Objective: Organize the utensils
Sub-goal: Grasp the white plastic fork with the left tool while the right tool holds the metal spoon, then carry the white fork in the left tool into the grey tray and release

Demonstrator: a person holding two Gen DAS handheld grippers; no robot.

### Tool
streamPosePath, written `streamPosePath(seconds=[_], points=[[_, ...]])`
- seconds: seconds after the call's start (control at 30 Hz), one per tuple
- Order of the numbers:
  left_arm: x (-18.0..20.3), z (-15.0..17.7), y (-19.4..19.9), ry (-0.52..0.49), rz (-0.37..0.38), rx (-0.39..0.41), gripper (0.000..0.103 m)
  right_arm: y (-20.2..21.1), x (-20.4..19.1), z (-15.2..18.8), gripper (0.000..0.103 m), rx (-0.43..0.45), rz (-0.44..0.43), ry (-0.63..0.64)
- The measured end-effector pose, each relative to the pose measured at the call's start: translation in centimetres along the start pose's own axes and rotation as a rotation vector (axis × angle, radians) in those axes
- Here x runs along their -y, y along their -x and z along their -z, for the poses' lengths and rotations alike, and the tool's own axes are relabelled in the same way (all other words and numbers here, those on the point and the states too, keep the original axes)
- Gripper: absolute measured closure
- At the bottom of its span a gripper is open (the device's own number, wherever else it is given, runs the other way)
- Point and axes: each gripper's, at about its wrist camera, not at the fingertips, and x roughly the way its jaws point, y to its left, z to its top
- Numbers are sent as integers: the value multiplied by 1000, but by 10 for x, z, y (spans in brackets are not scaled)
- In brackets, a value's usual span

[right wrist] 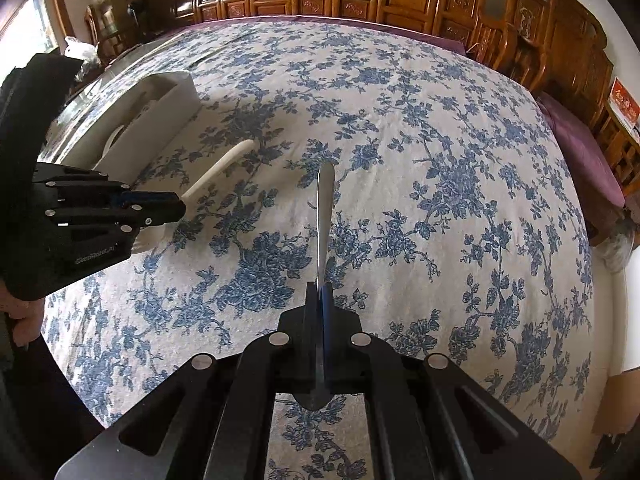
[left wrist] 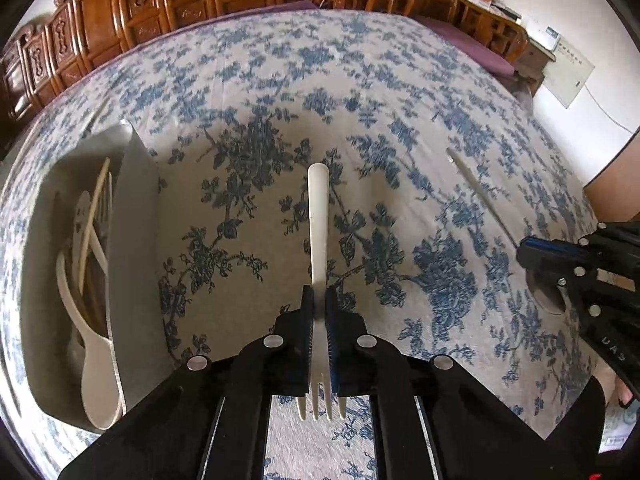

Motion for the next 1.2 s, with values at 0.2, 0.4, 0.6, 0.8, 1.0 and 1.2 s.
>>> streamPosePath(seconds=[0.2,0.4,0.6,0.8,1.0,1.2], points=[[-1,-5,23,0,15,46,98,10,-4,-4,100,18,1,3],[-9,-10,49,0,16,91,98,23,-12,-11,100,41,-1,11],[-26,-10,71,7,0,125,98,33,-26,-21,100,64,-5,27],[-54,-6,86,29,-23,142,98,37,-44,-31,100,76,-17,44],[-86,1,91,49,-49,135,98,36,-67,-44,100,88,-37,68],[-117,7,85,70,-71,110,98,35,-90,-59,100,98,-62,86]])
